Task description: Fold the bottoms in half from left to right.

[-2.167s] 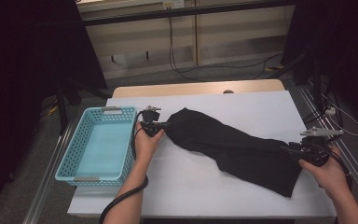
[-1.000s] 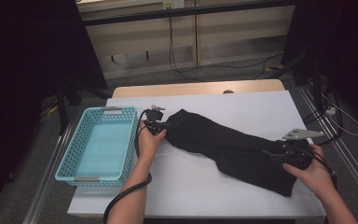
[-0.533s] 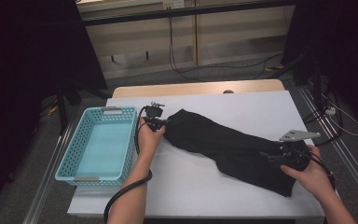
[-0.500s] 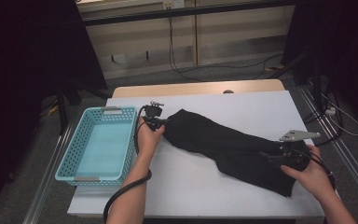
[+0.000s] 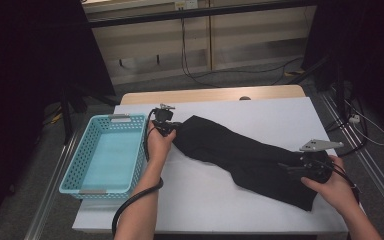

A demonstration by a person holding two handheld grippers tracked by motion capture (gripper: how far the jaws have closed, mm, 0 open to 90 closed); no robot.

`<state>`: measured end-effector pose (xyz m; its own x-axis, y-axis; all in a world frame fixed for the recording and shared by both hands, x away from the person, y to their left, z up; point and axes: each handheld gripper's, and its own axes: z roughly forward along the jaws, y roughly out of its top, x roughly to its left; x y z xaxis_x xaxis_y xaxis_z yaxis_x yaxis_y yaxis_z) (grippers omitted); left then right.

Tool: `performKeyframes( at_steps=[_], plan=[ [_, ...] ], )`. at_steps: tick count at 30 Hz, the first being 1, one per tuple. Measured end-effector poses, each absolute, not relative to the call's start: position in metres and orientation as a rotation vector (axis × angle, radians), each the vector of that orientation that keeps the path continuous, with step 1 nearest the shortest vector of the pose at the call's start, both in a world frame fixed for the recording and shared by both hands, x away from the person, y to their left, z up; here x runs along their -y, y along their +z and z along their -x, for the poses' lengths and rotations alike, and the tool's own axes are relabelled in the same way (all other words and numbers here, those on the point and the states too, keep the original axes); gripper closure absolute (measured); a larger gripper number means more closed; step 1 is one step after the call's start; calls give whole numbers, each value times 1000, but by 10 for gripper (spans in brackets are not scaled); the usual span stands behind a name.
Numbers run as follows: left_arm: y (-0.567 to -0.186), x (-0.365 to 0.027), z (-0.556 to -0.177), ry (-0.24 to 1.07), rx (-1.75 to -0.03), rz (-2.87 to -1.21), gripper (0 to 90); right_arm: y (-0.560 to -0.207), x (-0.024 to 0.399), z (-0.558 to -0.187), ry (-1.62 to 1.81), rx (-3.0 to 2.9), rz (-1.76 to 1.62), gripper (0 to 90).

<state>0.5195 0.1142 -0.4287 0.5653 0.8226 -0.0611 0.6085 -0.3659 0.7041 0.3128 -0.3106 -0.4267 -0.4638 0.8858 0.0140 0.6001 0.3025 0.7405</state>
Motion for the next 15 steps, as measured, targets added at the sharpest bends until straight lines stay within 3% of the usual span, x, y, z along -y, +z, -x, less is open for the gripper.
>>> performKeyframes(
  at_steps=[9,10,12,15],
  plan=[
    [-430,-121,-520,442,-1167,-2087,884,-427,313,-311,973,-2173,-1331,302],
    [-431,-120,-519,441,-1168,-2080,842,-426,313,-311,972,-2172,-1332,302],
    [-432,-119,-518,441,-1181,-2080,647,-426,313,-310,975,-2172,-1332,302],
    [-431,-120,-516,411,-1203,-2054,444,-426,314,-311,971,-2163,-1338,316]
  ],
)
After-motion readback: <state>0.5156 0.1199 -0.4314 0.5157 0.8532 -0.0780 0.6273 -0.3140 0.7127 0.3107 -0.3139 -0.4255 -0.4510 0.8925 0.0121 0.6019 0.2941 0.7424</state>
